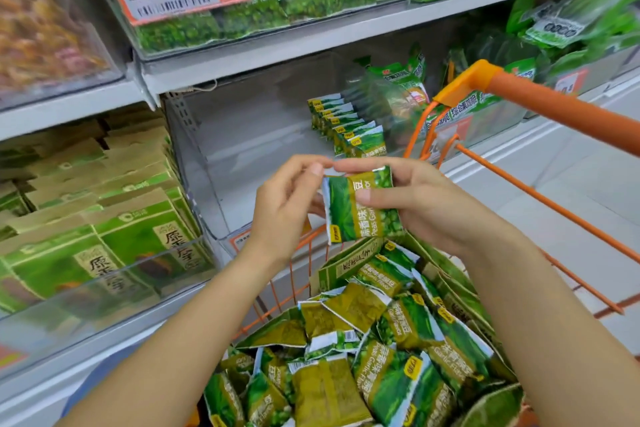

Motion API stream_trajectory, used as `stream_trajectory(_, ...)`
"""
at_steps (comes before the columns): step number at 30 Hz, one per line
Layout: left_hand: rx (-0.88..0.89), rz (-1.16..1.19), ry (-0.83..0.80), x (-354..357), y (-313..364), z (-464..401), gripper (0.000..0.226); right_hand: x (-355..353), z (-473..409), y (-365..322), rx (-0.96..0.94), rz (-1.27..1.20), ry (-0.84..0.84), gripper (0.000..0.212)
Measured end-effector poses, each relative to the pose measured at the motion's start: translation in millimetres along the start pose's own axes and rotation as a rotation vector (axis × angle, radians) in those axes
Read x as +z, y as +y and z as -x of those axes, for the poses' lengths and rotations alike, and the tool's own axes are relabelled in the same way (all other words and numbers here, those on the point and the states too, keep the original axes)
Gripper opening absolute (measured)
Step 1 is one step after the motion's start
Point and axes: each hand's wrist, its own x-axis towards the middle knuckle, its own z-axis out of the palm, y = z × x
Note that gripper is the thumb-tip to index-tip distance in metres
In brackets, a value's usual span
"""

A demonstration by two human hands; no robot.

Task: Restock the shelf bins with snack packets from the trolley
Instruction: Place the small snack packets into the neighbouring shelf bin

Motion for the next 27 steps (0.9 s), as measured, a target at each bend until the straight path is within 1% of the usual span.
stream_trajectory(2,-0.038,0.058,-0.058,-3,2,0,0.029,3,-2,0,-0.021,-0.15,0.026,0.043)
stream_trajectory(3,-0.038,0.052,-0.1,-3,2,0,0.028,4,-4,0,-0.031,-0.202,0.046,0.043)
stream_trajectory(5,-0.067,0.05,-0.178,-1,1,1,0.016,2,-5,5,-0.05,-0.267,0.086,0.042)
stream_trajectory(7,-0.132,0.049,-0.184,2,2,1,0.018,2,-7,8,-0.082,-0.241,0.128,0.038)
stream_trajectory(9,-0.17,0.044,-0.124,3,7,-2,0.014,3,-9,11,-0.109,-0.11,0.222,0.03)
stream_trajectory(10,-0.154,0.038,-0.063,1,10,-7,0.009,2,-11,14,-0.127,-0.002,0.309,0.026)
stream_trajectory(11,-0.124,0.025,0.018,-2,13,-14,0.007,-1,-13,18,-0.167,0.194,0.424,0.025)
stream_trajectory(12,-0.088,-0.004,0.101,-6,16,-24,0.007,-7,-15,26,-0.231,0.498,0.534,0.026)
stream_trajectory(13,-0.054,-0.048,0.159,-9,17,-35,0.008,-13,-16,33,-0.278,0.804,0.583,0.026)
stream_trajectory(14,-0.041,-0.097,0.181,-11,16,-47,0.009,-19,-18,41,-0.298,1.012,0.57,0.026)
stream_trajectory(15,-0.054,-0.152,0.167,-10,13,-60,0.009,-23,-20,48,-0.28,1.136,0.516,0.027)
stream_trajectory(17,-0.145,-0.25,0.084,0,0,-87,0.009,-23,-24,59,-0.238,1.252,0.448,0.037)
stream_trajectory(19,-0.231,-0.337,-0.01,17,-16,-109,0.009,-20,-28,59,-0.226,1.302,0.456,0.046)
stream_trajectory(21,-0.304,-0.406,-0.084,36,-35,-127,0.015,-20,-29,58,-0.233,1.339,0.466,0.048)
stream_trajectory(23,-0.383,-0.463,-0.106,52,-50,-138,0.015,-19,-29,57,-0.223,1.374,0.488,0.048)
stream_trajectory(25,-0.384,-0.581,-0.087,62,-60,-143,0.022,-18,-30,58,-0.222,1.365,0.51,0.051)
stream_trajectory(27,-0.323,-0.759,-0.099,67,-63,-146,0.026,-15,-31,60,-0.229,1.355,0.502,0.051)
